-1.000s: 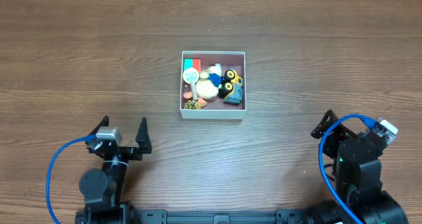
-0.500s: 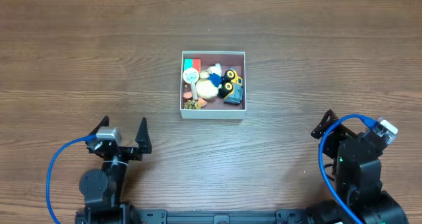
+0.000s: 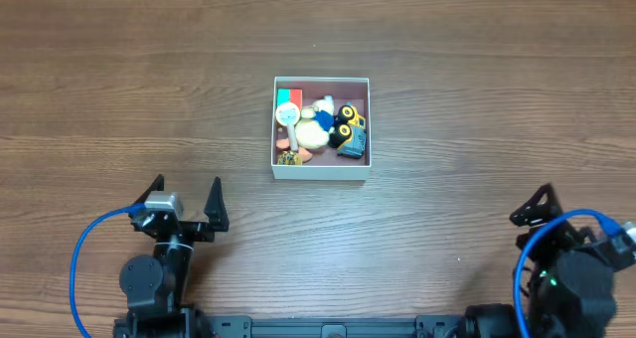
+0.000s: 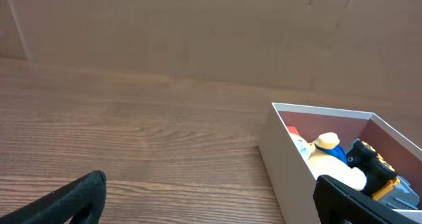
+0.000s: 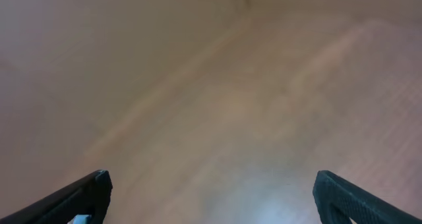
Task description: Pack container
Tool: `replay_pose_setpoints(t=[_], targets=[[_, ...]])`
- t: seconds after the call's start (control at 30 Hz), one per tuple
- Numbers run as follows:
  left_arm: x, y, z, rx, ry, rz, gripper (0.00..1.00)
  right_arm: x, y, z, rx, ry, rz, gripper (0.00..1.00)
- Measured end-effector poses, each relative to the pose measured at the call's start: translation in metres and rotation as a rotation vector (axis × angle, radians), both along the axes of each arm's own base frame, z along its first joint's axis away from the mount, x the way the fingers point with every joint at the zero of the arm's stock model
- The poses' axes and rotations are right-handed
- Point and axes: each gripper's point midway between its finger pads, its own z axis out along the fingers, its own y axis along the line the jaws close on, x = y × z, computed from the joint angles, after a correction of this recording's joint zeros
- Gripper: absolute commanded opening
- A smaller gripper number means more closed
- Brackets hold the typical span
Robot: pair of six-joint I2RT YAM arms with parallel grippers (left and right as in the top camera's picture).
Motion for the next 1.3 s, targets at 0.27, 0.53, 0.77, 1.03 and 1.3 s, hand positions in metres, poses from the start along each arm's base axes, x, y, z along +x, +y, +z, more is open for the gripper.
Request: replay_pose_setpoints(t=[0.27,0.53,0.77,1.03,1.3], targets=[[0.0,0.0,0.0,0.0,0.0,0.0,1.0,0.003,0.031,0.064,-0.237,-0.24,0.254,1.0],[0.0,0.0,0.0,0.0,-0.002,0.0,1.0,0.026,0.058,0.034,-0.294,-0.382,0.406,1.0],[0.0,0.0,0.0,0.0,-0.002,0.0,1.0,0.045,0.065,-0.009,-0.281,-0.318,0.465,1.0],[0.0,0.0,0.001,0.0,-0.003,0.0,1.0,0.064,0.068,-0.077,-0.251,-0.216,0.496,1.0],[0.0,0.0,0.0,0.0,-0.002,0.0,1.0,0.068,0.073,-0.096,-0.349,-0.179,0.551,1.0]])
